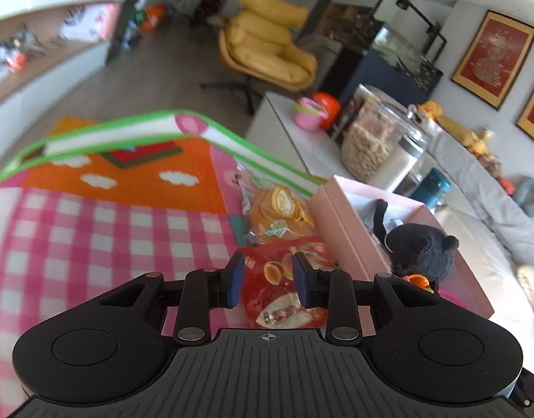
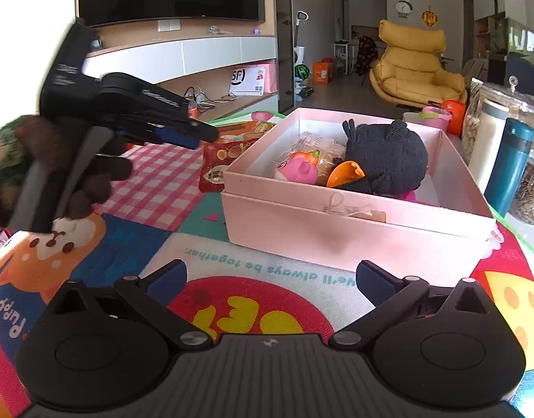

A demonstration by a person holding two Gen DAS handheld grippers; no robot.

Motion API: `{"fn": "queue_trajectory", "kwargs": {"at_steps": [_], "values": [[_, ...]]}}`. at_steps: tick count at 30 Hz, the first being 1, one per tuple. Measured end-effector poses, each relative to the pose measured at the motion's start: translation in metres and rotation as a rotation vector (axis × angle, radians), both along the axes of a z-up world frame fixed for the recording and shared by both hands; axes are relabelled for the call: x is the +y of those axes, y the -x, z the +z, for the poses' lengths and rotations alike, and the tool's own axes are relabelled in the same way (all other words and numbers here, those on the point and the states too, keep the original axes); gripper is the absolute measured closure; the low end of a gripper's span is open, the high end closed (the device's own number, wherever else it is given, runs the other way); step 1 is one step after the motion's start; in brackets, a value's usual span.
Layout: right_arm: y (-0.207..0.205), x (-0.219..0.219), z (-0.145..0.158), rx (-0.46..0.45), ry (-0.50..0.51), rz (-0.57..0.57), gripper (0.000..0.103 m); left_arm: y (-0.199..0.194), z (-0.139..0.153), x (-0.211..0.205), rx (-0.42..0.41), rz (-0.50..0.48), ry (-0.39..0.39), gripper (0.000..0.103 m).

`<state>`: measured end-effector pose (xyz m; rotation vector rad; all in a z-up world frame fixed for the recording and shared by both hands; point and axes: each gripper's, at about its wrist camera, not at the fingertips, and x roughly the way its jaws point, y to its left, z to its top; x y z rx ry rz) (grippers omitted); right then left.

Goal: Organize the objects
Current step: 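Grasp the red snack bag with the left gripper while the right gripper grasps the packaged bread bun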

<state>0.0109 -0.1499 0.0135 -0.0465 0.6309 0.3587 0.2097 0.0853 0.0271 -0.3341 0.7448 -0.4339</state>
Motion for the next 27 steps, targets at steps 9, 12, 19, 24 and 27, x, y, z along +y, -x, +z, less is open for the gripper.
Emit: {"fn": "queue_trajectory", "kwargs": {"at_steps": [9, 12, 19, 24, 27], "values": [[-0.008, 0.004, -0.003, 0.053, 0.004, 0.024, 0.000, -0.005, -0.034, 0.021, 0.063, -0.156, 0.142, 0.072], [-0.012, 0.005, -0.005, 0.077, 0.014, 0.022, 0.000, 0.006, -0.034, 0.022, 0.060, -0.144, 0.129, 0.076], [-0.017, 0.008, -0.009, 0.107, 0.033, 0.012, 0.000, 0.045, -0.024, 0.001, 0.055, -0.068, 0.046, 0.079], [-0.017, 0.009, -0.009, 0.109, 0.049, -0.001, 0.000, 0.064, -0.019, 0.000, 0.047, 0.024, 0.064, 0.089], [-0.017, 0.008, -0.009, 0.104, 0.054, -0.023, 0.000, 0.083, -0.019, 0.009, 0.067, 0.036, 0.110, 0.092]]}}
